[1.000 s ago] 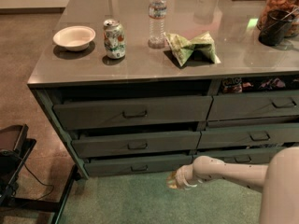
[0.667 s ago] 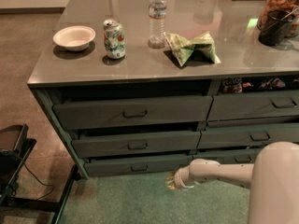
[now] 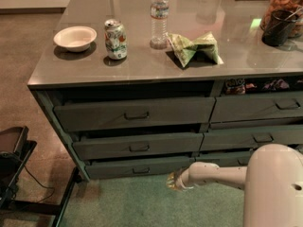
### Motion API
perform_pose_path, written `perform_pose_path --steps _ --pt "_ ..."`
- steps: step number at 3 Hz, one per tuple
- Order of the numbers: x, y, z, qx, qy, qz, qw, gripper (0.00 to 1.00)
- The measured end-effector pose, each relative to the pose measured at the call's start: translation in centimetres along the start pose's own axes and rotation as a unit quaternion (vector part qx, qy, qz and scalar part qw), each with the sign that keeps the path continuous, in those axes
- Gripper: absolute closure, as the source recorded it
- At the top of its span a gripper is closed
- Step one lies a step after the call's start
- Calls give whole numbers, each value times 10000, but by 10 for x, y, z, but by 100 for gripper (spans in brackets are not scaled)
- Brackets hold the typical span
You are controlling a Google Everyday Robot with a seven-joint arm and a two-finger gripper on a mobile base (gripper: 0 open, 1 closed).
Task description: Open bottom drawer
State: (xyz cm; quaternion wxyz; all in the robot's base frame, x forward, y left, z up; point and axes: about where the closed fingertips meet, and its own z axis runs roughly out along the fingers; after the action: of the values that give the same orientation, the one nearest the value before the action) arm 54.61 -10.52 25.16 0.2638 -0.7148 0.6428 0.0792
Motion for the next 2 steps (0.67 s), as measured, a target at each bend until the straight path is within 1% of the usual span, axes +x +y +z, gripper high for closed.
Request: perform_pose_path --steps 1,2 --pt "1 -13 10 121 -113 -57 9998 12" --pt "2 -24 21 157 -294 -44 9994 0"
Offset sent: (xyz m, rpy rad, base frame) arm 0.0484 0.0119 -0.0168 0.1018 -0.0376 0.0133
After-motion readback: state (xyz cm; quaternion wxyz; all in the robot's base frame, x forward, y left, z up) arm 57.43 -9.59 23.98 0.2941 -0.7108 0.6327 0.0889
